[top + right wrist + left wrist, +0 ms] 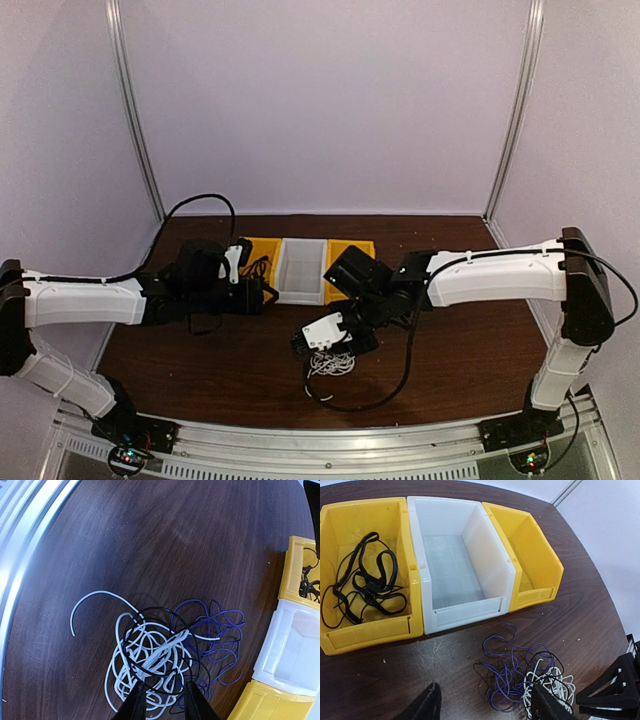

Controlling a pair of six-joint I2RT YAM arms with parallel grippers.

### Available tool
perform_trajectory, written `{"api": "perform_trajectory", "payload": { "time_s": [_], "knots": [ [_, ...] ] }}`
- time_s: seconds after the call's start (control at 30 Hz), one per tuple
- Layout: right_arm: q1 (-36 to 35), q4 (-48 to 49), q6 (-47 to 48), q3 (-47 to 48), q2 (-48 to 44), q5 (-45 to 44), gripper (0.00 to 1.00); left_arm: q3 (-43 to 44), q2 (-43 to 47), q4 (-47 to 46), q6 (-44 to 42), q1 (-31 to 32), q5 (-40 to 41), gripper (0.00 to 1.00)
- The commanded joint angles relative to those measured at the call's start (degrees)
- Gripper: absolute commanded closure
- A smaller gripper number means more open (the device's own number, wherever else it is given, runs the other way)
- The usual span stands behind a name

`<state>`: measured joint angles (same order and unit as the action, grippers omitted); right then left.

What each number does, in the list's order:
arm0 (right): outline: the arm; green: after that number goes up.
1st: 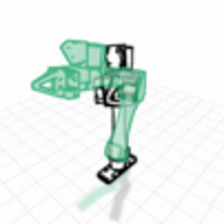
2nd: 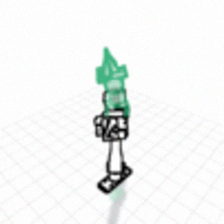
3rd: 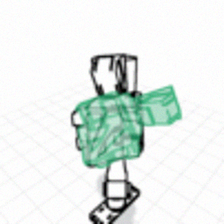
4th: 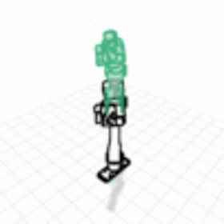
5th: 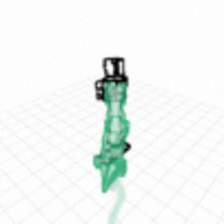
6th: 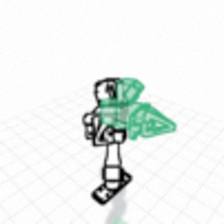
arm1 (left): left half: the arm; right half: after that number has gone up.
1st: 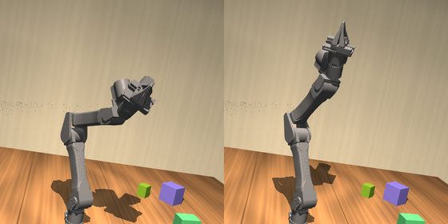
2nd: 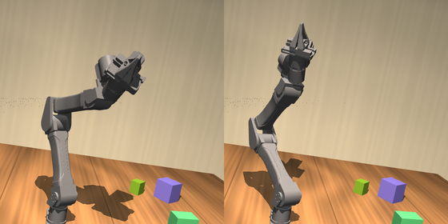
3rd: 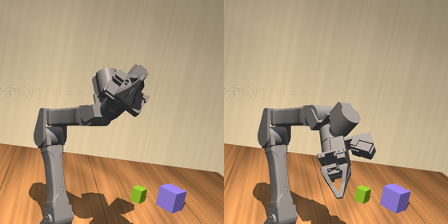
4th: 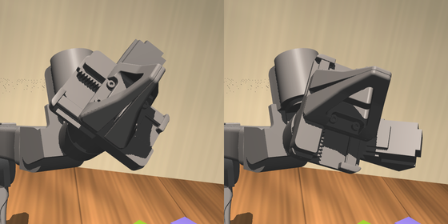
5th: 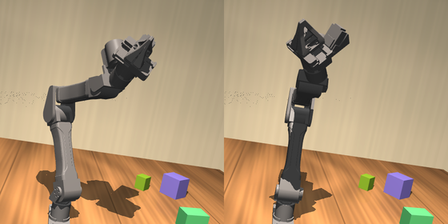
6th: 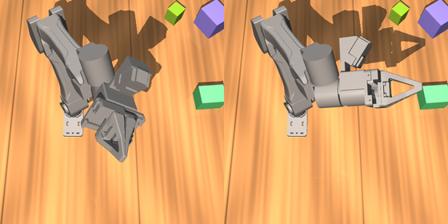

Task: Untangle the cables

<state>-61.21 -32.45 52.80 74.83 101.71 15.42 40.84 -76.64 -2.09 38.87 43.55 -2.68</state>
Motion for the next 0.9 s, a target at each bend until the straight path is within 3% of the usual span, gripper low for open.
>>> {"api": "perform_trajectory", "payload": {
  "time_s": [0.0,0.4,0.5,0.63,0.87],
  "knots": [
    [-0.4,-1.36,0.86,1.03,1.9,-1.18,0.72,1.28,-0.19,-2.52,-0.56,-0.04,-0.95,0.38],
    [-0.4,0.58,-0.31,2.95,4.44,2.02,0.74,0.08,0.04,-3.18,0.13,-0.04,-1.21,0.38],
    [-0.4,0.59,-0.61,3.55,4.84,3.1,0.79,-0.21,-0.08,-3.33,0.26,-0.07,-1.22,0.38],
    [-0.4,-0.64,-0.78,4.84,5.5,4.3,1.0,-0.71,-0.01,-3.78,0.4,-0.04,-1.28,0.38],
    [-0.19,-2.87,-2.94,7.16,3.73,6.0,1.0,-1.57,-0.17,-5.86,-0.31,-0.04,-3.05,0.38]
  ]
}}
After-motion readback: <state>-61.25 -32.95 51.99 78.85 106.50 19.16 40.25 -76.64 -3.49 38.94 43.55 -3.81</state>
